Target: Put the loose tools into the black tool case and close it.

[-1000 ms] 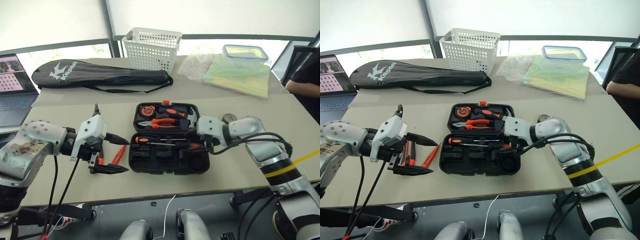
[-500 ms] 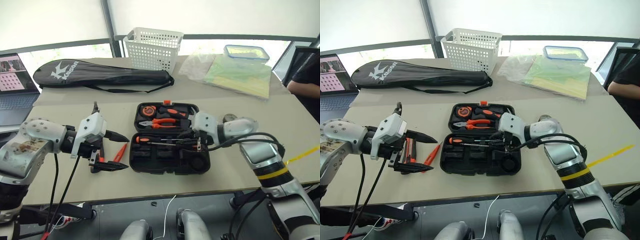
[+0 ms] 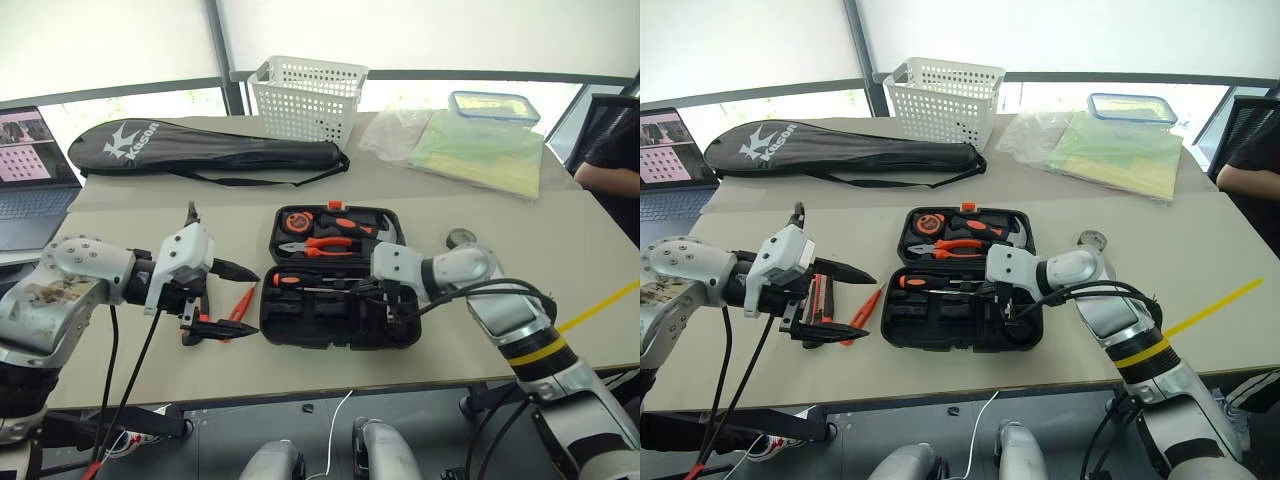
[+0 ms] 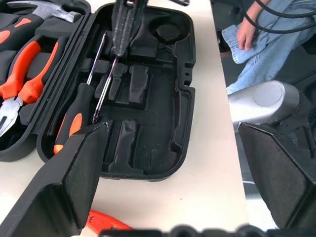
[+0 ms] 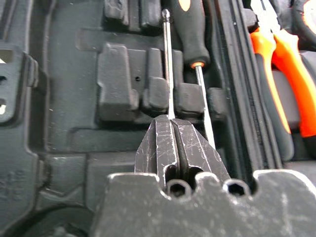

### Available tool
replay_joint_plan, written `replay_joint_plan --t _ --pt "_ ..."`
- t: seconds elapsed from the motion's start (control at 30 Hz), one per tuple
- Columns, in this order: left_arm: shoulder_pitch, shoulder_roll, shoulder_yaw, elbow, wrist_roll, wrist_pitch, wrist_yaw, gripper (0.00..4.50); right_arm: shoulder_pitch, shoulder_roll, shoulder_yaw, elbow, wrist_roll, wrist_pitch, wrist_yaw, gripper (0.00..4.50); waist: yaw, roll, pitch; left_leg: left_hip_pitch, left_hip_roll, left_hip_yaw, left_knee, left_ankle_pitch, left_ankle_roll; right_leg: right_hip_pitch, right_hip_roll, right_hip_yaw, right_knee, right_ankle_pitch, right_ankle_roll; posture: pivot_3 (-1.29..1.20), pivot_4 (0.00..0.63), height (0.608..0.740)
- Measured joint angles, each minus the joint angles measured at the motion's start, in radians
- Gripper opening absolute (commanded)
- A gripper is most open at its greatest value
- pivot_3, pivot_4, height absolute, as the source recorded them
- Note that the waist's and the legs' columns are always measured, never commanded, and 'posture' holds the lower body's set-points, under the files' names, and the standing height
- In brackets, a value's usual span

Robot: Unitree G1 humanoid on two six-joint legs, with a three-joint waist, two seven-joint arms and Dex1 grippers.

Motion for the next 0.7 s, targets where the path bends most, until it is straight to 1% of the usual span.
replay_joint_plan --t 0.07,0.13,0.17,0.27,0.3,0.33,0.37,0.43,0.47,0.5,0.53,0.6,0.63,0.7 --pt "0.040 0.000 0.019 -0.012 0.009 0.020 0.048 4.50 0.001 0.039 -0.067 -0.006 0.072 0.058 -0.018 0.07 0.000 0.000 0.000 -0.001 0.000 0.000 0.000 0.000 0.000 -0.001 0.000 0.000 0.000 0.000 0.000 0.00 0.150 0.740" --pt "0.094 0.001 0.056 -0.028 0.016 0.061 0.114 4.50 -0.003 0.046 -0.153 -0.052 0.166 0.146 -0.027 0.61 0.000 0.000 0.000 -0.002 0.000 0.000 0.000 0.000 0.000 -0.003 0.000 0.001 0.001 0.000 0.000 0.00 0.150 0.740" --pt "0.127 0.001 0.086 -0.042 0.021 0.084 0.148 4.50 -0.007 0.038 -0.192 -0.079 0.205 0.188 -0.028 0.76 0.000 0.000 0.000 -0.002 0.000 0.000 0.000 0.000 0.000 -0.004 0.000 0.001 0.001 0.000 0.000 0.00 0.150 0.740" --pt "0.297 0.005 0.231 -0.096 0.030 0.163 0.241 4.50 0.028 -0.022 -0.300 -0.208 0.353 0.315 -0.002 1.78 0.001 0.000 0.000 -0.002 0.001 0.000 -0.004 0.000 0.000 -0.005 0.000 0.000 0.000 0.000 0.000 0.00 0.150 0.740" --pt "0.370 0.005 0.293 -0.111 0.035 0.190 0.262 4.50 0.049 -0.047 -0.335 -0.253 0.410 0.355 0.012 2.10 0.001 0.000 0.001 -0.003 0.001 0.000 -0.004 0.000 0.000 -0.005 0.000 0.000 0.000 0.000 0.000 0.00 0.150 0.740" --pt "0.467 0.004 0.367 -0.130 0.044 0.209 0.279 4.50 0.086 -0.075 -0.373 -0.312 0.471 0.392 0.029 2.55 0.000 0.000 0.001 -0.002 0.001 0.000 -0.006 0.000 0.000 -0.005 0.000 0.000 -0.001 0.000 0.000 0.00 0.150 0.740" --pt "0.516 0.003 0.405 -0.136 0.056 0.219 0.287 4.50 0.110 -0.096 -0.395 -0.342 0.504 0.409 0.039 2.79 0.001 0.000 0.001 -0.001 0.001 0.000 -0.007 0.000 0.000 -0.005 0.000 0.000 -0.001 0.000 0.000 0.00 0.150 0.740" --pt "0.637 -0.015 0.499 -0.179 0.080 0.246 0.312 4.50 0.162 -0.137 -0.438 -0.406 0.587 0.452 0.056 3.50 0.002 0.000 0.001 -0.002 0.001 0.001 -0.007 0.000 0.000 -0.004 0.000 0.000 -0.003 0.000 0.000 0.00 0.150 0.740" --pt "0.673 -0.026 0.527 -0.204 0.083 0.264 0.322 4.50 0.186 -0.157 -0.457 -0.431 0.615 0.468 0.065 3.80 0.003 0.000 0.001 -0.001 0.001 0.001 -0.006 0.000 0.000 -0.003 -0.001 0.001 -0.006 0.000 0.000 0.00 0.150 0.740" --pt "0.676 -0.042 0.546 -0.237 0.072 0.308 0.347 4.50 0.198 -0.165 -0.469 -0.447 0.640 0.477 0.065 4.23 0.007 0.000 0.001 0.000 0.001 0.001 -0.006 0.000 0.000 -0.001 -0.001 0.001 -0.007 -0.001 0.000 0.00 0.150 0.740" --pt "0.673 -0.065 0.572 -0.292 0.051 0.363 0.381 4.50 0.220 -0.179 -0.484 -0.473 0.664 0.483 0.067 4.42 0.014 -0.001 0.001 0.001 0.001 -0.001 -0.006 0.000 0.001 0.001 -0.001 0.000 -0.007 -0.001 0.000 0.00 0.150 0.740" --pt "0.612 -0.089 0.584 -0.363 -0.030 0.497 0.439 4.50 0.235 -0.189 -0.495 -0.501 0.695 0.496 0.049 4.42 0.026 -0.001 0.001 0.005 0.001 -0.001 -0.006 -0.001 0.001 0.006 -0.002 0.000 -0.007 -0.001 0.001 0.00 0.150 0.740" --pt "0.581 -0.093 0.585 -0.388 -0.058 0.537 0.458 4.50 0.235 -0.188 -0.494 -0.507 0.707 0.499 0.039 4.42 0.029 -0.002 0.001 0.006 0.001 -0.002 -0.006 -0.001 0.001 0.007 -0.002 0.000 -0.007 -0.001 0.001 0.00 0.150 0.740" --pt "0.432 -0.115 0.558 -0.405 -0.107 0.688 0.539 4.50 0.232 -0.179 -0.493 -0.517 0.720 0.499 0.007 4.42 0.033 -0.003 0.002 0.008 0.000 -0.002 -0.006 -0.001 0.001 0.009 -0.002 0.001 -0.005 -0.001 0.001 0.00 0.150 0.740"
